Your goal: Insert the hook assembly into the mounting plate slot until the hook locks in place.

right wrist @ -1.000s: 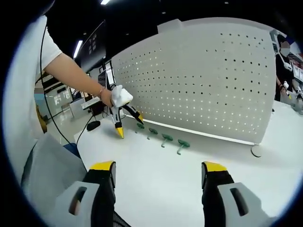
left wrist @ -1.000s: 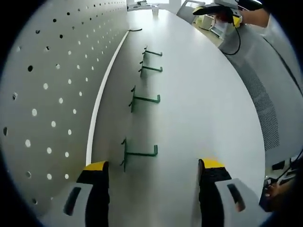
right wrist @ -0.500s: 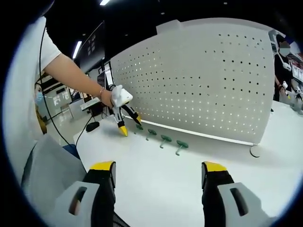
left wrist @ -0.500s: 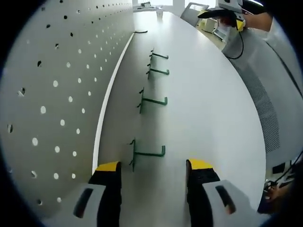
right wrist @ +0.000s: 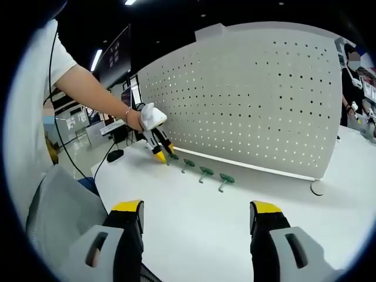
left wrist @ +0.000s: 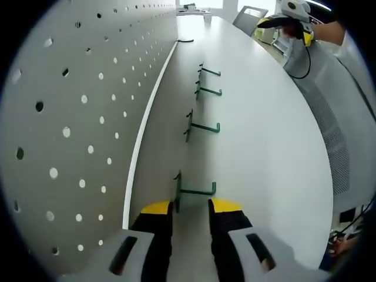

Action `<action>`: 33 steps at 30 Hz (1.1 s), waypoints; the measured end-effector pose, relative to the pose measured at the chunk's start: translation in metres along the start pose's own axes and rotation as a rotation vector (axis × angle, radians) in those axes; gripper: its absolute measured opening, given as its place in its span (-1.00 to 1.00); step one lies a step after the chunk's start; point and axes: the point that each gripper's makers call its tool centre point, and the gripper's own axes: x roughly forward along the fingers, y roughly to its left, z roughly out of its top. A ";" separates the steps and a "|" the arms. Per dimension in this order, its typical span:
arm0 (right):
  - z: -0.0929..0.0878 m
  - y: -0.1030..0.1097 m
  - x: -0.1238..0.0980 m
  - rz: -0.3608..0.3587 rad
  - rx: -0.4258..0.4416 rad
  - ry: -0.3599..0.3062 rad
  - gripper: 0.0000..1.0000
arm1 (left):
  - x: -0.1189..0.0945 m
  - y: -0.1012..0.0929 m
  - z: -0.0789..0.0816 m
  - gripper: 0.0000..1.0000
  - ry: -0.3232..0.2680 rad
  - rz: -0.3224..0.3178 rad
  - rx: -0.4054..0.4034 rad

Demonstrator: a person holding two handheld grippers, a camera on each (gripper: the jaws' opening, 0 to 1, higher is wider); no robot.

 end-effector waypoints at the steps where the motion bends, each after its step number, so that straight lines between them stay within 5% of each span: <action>1: 0.000 0.000 0.000 0.000 0.000 0.000 0.41 | 0.000 -0.001 0.001 -0.61 0.001 0.001 0.012; 17: 0.002 0.002 -0.001 0.004 -0.004 -0.008 0.41 | 0.002 0.005 0.001 -0.88 0.025 0.064 0.066; 33: -0.002 0.000 -0.002 -0.001 -0.012 0.004 0.42 | 0.002 0.005 0.002 -0.91 0.040 0.072 0.110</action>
